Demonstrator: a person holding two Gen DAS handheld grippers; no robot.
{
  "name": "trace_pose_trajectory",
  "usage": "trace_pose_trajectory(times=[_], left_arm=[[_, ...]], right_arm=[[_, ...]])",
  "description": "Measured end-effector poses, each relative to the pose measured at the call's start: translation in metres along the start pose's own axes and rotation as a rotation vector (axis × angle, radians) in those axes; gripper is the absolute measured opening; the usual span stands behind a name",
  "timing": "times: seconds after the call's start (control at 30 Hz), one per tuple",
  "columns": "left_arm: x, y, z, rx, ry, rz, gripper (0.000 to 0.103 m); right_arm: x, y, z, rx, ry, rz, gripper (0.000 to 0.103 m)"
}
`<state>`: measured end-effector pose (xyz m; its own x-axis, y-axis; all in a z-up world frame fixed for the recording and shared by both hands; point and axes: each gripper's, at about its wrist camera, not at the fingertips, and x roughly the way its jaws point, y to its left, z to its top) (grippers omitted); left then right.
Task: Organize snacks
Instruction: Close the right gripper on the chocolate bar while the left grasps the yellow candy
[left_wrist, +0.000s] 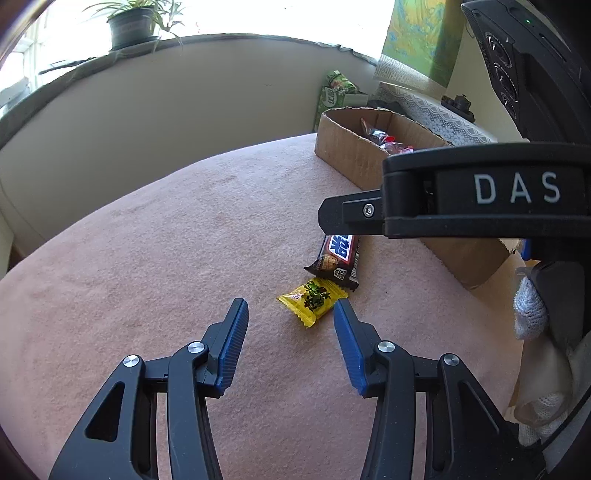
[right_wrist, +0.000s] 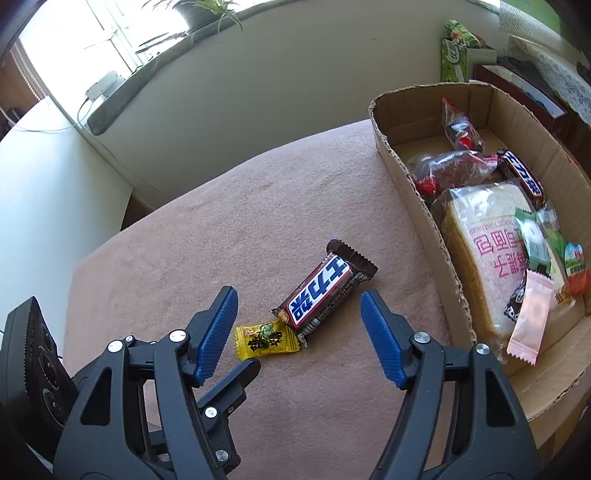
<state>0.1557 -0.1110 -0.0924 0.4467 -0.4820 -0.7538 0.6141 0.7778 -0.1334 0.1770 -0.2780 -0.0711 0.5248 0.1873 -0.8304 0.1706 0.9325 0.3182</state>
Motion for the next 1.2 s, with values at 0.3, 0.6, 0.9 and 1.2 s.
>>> trace_pose_trajectory(times=[0.3, 0.6, 0.9, 1.2], left_arm=[[0.013, -0.003, 0.005, 0.084, 0.024, -0.052, 0.047], [0.025, -0.006, 0.01, 0.123, 0.056, -0.047, 0.034], [0.019, 0.008, 0.007, 0.066, 0.056, -0.023, 0.013], [0.009, 0.017, 0.006, 0.014, 0.046, -0.054, 0.038]], right_arm=[[0.028, -0.01, -0.004, 0.125, 0.043, -0.041, 0.052], [0.043, -0.006, 0.004, 0.126, 0.043, -0.085, 0.052], [0.044, -0.006, 0.004, 0.098, 0.023, -0.081, 0.04], [0.031, -0.013, -0.017, 0.073, 0.014, -0.036, 0.031]])
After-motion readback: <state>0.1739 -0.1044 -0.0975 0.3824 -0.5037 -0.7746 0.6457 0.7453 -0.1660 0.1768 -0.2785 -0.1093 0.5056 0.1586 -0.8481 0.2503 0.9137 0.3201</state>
